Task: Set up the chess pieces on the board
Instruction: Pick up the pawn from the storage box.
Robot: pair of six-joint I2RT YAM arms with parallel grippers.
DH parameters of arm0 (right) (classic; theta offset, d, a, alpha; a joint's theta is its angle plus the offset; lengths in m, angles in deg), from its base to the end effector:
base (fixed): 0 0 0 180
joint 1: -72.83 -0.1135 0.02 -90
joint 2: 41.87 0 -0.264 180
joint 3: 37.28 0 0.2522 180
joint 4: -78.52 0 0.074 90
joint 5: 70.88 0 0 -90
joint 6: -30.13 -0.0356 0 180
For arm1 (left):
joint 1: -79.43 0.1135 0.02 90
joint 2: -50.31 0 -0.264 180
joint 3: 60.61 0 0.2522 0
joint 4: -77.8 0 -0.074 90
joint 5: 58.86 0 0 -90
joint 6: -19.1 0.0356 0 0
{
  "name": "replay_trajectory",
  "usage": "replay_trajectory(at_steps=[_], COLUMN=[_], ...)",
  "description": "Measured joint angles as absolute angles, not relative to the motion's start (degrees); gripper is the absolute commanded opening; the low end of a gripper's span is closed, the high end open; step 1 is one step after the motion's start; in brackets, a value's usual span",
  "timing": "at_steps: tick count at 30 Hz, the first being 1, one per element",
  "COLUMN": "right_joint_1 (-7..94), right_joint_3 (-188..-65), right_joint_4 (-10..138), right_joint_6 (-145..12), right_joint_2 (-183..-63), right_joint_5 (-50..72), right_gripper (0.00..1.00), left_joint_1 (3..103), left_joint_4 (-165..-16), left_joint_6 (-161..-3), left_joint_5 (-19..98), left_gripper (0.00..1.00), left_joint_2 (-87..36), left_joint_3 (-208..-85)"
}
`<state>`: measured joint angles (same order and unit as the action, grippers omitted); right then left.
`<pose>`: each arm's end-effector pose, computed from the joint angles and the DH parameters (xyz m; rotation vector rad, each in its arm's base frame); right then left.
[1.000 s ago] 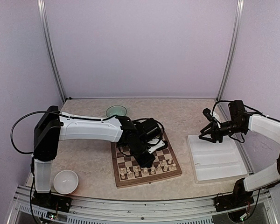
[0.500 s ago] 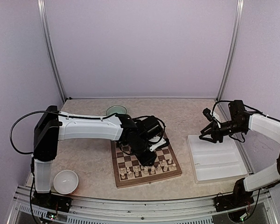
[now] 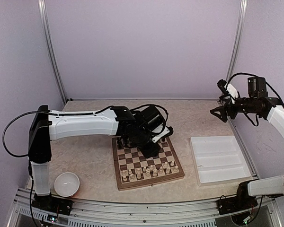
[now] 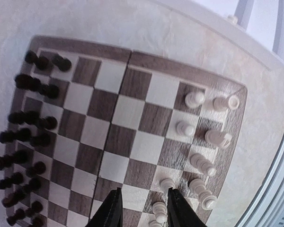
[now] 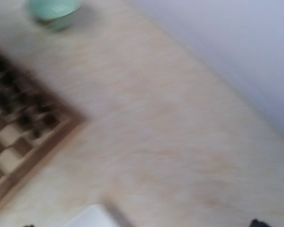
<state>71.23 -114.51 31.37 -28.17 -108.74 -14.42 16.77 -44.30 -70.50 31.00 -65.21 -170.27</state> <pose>0.2468 0.0266 0.3395 -0.9000 1.9098 0.3360 0.1990 -0.3847 0.2277 1.4269 2.3272 -0.3261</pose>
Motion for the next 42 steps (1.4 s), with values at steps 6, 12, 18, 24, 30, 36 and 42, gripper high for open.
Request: replay_trajectory(at_steps=[6, 12, 18, 24, 30, 36, 42], right_joint_1=[71.58, 71.56, 69.3, 64.25, 60.78, 57.63, 56.32], right_joint_3=[-114.42, -100.58, -93.24, -92.8, -93.28, -95.1, -95.73], right_joint_4=[29.23, 20.88, 19.96, 24.47, 26.43, 27.79, 31.83], right_joint_6=[-24.15, -10.38, -3.56, -0.89, 1.69, 2.78, -1.11], right_joint_2=[-105.63, -110.2, -112.13, -120.82, -128.69, -131.53, -133.22], right_joint_5=[-11.6, -9.35, -7.6, -6.42, -6.18, -7.99, -9.37], right_gripper=[0.76, 0.54, 0.44, 0.48, 0.56, 0.49, 0.27], left_joint_1=[16.36, 15.37, 15.7, 16.8, 17.71, 18.41, 18.98], left_joint_4=[-48.03, -58.02, -64.69, -66.5, -66.57, -66.57, -66.59], left_joint_6=[-70.41, -70.19, -68.88, -68.88, -69.36, -69.8, -70.28], left_joint_5=[27.06, 22.73, 19.67, 19.52, 19.52, 19.54, 19.74], left_gripper=[0.41, 0.44, 0.44, 0.45, 0.45, 0.45, 0.45], left_joint_2=[-62.33, -57.5, -55.92, -56.08, -56.82, -57.1, -57.1], left_joint_3=[-177.66, -176.57, -174.01, -173.94, -173.94, -173.75, -173.64])
